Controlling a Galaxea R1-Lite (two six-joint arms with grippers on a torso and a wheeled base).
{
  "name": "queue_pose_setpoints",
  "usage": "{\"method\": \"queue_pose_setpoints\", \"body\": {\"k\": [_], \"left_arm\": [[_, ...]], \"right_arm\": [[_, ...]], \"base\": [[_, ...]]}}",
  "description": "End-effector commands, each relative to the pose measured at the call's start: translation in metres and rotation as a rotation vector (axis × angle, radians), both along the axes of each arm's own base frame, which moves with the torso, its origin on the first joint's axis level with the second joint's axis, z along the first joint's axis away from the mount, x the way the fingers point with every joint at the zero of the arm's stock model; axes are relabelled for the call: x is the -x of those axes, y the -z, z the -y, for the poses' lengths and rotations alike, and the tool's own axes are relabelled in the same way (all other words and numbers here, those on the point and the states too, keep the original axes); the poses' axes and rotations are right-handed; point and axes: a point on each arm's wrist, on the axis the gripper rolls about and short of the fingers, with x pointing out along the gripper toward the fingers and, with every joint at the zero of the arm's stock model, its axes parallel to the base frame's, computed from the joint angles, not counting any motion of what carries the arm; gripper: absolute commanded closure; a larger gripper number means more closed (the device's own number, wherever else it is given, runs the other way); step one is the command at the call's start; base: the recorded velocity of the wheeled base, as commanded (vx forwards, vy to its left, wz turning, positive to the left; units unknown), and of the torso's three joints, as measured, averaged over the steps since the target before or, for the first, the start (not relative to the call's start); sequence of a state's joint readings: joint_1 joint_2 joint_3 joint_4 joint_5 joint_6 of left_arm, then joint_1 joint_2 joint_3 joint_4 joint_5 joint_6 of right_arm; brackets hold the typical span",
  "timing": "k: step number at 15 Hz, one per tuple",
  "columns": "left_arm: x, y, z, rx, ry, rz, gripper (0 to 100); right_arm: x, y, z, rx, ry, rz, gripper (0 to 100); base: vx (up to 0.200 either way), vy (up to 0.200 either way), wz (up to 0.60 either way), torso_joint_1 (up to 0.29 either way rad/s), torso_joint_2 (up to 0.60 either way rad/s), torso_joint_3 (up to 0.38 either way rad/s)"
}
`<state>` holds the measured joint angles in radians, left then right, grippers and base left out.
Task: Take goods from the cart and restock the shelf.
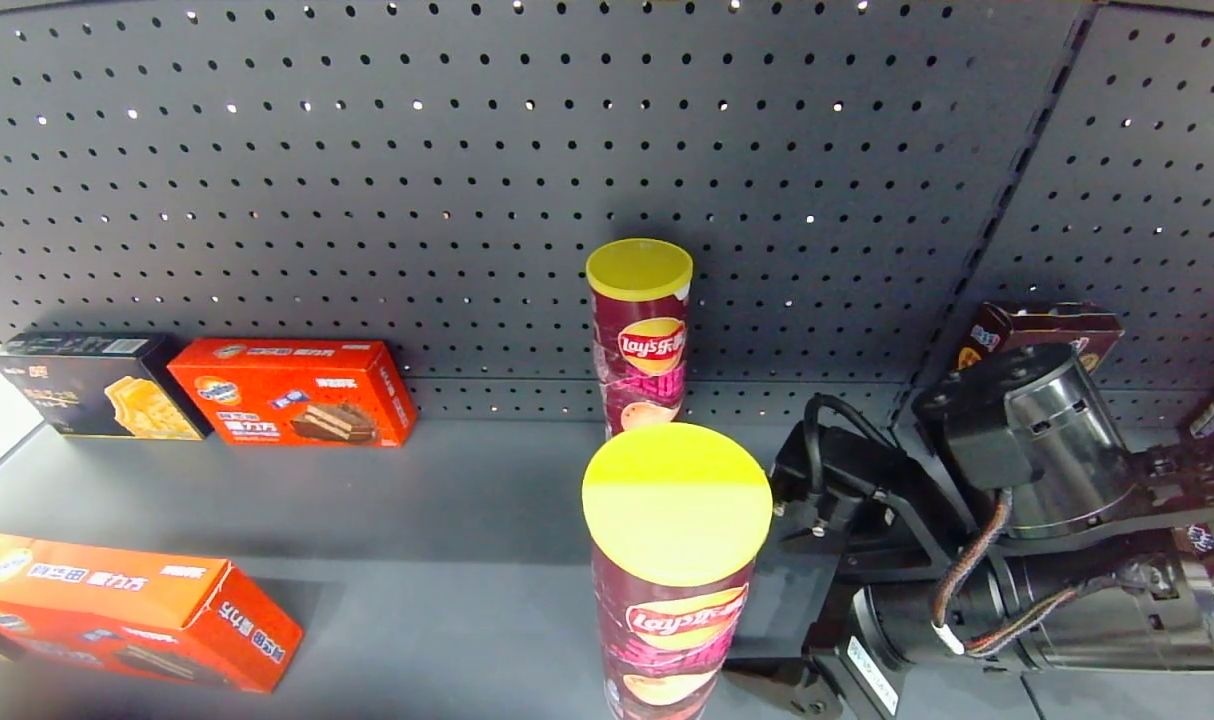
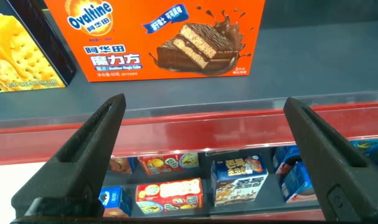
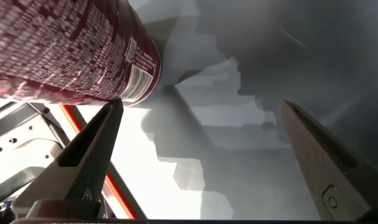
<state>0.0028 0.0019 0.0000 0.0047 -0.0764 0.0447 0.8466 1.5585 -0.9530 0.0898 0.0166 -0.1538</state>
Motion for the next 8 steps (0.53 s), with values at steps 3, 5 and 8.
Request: {"method": "queue_pose_setpoints", "body": {"k": [3,5,8], "left_arm": [[0.0000,0.0000,0.0000,0.000,0.000,0.000,0],[0.0000,0.0000,0.0000,0.000,0.000,0.000,0],[0.0000,0.0000,0.0000,0.000,0.000,0.000,0]], "right_arm": [[-0.0012,0.0041,-0.0023,0.008,-0.008,-0.013,0],[-0.0005,0.0033,-0.0003,0.005,-0.004,-0.012,0],[-0.0006,0.0004,0.0013,-0.003,-0.001,-0.006,0]], "base": [[0.000,0.000,0.00,0.000,0.00,0.000],[0.000,0.000,0.00,0.000,0.00,0.000],[0.000,0.000,0.00,0.000,0.00,0.000]]}}
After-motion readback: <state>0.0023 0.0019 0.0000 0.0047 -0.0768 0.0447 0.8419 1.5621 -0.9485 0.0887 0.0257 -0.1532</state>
